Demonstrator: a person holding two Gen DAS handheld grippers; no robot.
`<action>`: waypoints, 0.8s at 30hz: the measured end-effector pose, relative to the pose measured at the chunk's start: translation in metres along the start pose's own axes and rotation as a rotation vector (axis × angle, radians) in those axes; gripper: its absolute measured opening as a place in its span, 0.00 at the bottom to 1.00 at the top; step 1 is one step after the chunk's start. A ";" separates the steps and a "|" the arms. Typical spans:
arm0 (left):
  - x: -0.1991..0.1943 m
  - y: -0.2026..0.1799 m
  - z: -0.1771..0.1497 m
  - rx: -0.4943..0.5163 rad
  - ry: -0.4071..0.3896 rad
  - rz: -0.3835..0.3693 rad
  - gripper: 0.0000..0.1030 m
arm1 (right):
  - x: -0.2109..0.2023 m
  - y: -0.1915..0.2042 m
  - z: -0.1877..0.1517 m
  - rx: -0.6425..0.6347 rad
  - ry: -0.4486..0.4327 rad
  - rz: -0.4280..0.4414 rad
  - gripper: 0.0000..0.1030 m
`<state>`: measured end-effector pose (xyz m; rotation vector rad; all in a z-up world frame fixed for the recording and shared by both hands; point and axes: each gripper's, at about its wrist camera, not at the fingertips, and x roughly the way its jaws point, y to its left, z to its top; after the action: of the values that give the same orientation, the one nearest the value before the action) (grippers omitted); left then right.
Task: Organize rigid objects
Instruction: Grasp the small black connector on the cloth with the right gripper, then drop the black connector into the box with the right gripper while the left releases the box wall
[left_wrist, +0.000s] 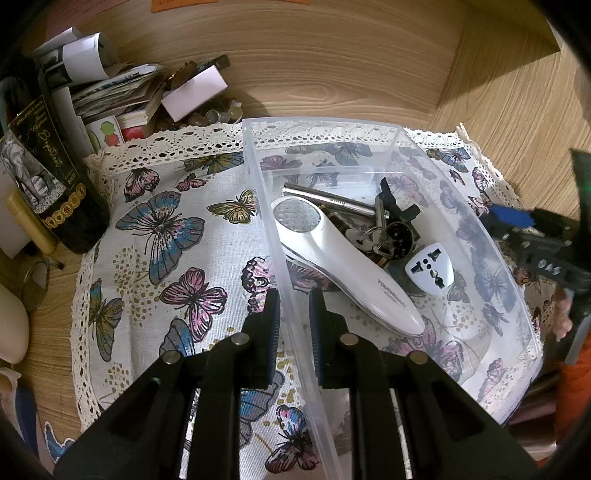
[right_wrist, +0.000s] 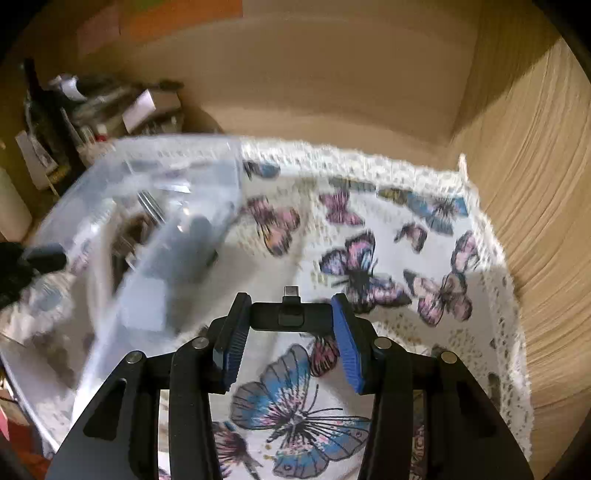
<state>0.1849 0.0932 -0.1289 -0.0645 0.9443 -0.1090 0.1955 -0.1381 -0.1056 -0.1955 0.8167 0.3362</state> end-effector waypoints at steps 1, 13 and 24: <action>0.000 0.000 0.000 -0.001 0.000 0.000 0.15 | -0.005 0.002 0.002 -0.001 -0.017 0.001 0.40; 0.000 0.000 0.000 0.004 -0.004 0.003 0.15 | -0.045 0.038 0.033 -0.062 -0.160 0.055 0.40; 0.000 0.000 -0.001 0.007 -0.008 -0.002 0.15 | -0.023 0.077 0.048 -0.134 -0.125 0.133 0.40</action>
<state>0.1843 0.0928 -0.1291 -0.0598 0.9360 -0.1135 0.1854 -0.0573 -0.0594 -0.2434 0.6858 0.5245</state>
